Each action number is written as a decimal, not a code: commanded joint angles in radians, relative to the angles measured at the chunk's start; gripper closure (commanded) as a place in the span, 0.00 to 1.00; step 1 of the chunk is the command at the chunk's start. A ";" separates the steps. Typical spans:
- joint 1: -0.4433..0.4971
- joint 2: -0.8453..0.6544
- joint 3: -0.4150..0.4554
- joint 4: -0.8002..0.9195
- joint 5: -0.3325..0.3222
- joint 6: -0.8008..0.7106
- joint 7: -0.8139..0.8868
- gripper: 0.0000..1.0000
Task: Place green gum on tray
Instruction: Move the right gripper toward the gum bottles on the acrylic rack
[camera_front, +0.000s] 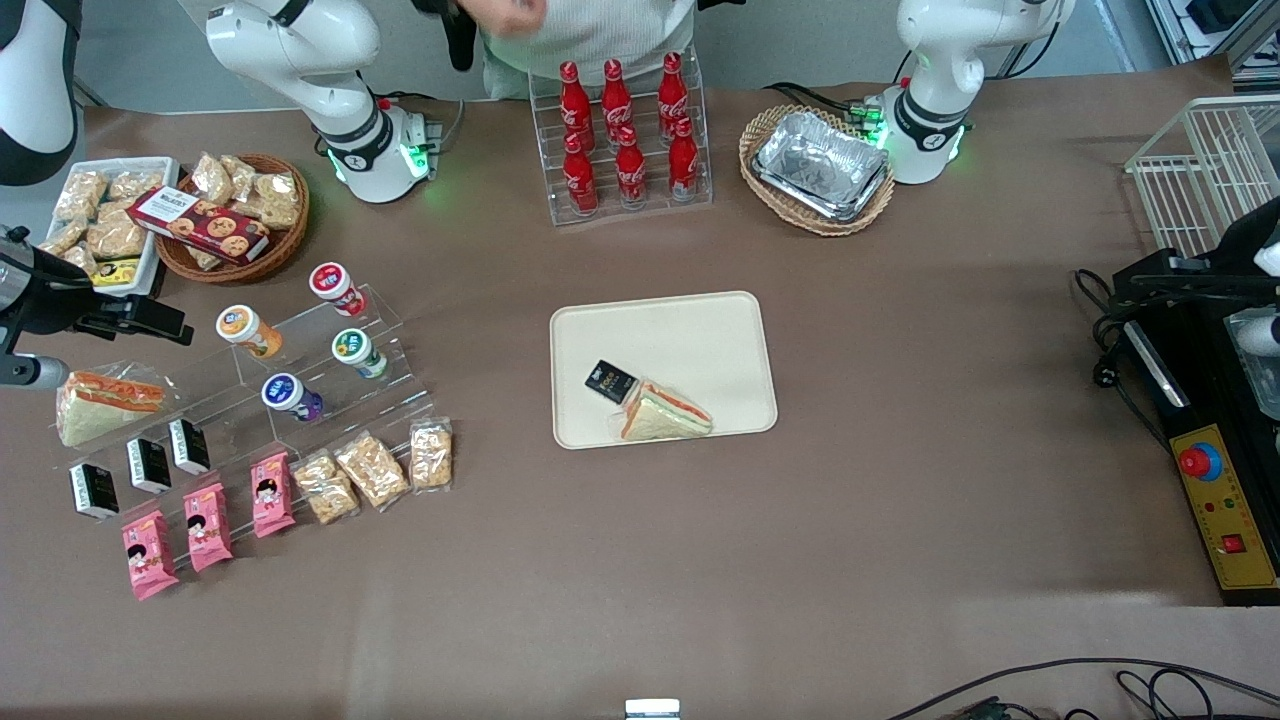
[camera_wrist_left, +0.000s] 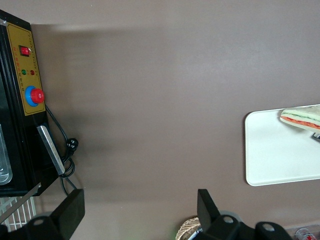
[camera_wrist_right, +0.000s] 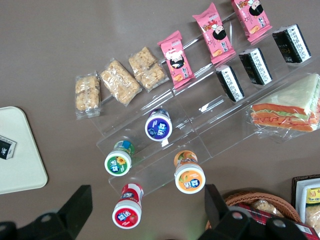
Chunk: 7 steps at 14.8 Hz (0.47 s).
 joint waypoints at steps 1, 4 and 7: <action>0.007 -0.020 -0.008 -0.003 0.024 -0.017 0.001 0.00; 0.007 -0.020 -0.055 -0.003 0.081 -0.005 -0.029 0.00; 0.024 -0.043 -0.051 -0.023 0.080 -0.008 -0.032 0.00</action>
